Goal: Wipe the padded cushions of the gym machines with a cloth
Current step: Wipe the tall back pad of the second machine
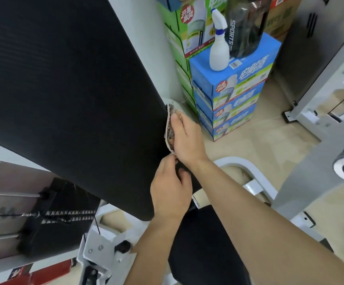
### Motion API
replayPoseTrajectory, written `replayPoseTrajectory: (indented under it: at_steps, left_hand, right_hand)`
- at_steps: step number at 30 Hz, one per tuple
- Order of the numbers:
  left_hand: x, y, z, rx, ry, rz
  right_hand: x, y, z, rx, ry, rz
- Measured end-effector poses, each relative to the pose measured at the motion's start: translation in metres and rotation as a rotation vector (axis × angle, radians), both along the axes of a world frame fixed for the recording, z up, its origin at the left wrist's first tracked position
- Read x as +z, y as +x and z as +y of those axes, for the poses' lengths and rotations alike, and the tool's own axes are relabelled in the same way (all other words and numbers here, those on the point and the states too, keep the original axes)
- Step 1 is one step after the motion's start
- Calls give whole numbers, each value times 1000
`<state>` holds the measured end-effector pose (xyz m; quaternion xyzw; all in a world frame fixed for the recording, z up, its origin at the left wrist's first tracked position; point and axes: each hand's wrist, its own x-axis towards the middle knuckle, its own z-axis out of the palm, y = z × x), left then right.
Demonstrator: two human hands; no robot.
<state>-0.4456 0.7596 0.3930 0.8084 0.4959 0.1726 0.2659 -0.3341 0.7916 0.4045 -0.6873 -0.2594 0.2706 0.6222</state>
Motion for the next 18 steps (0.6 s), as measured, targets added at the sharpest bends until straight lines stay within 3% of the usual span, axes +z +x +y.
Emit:
replayPoseTrajectory:
  at_steps: [6, 11, 18]
  left_hand:
    - [-68, -16, -23, 50, -186, 34]
    - [-109, -35, -31, 73, -334, 80]
    - [-138, -50, -47, 529, -854, -337]
  right_hand:
    - [-139, -17, -57, 10, -345, 148]
    - [-168, -21, -60, -68, -303, 286]
    - [-205, -41, -71, -247, -378, 567]
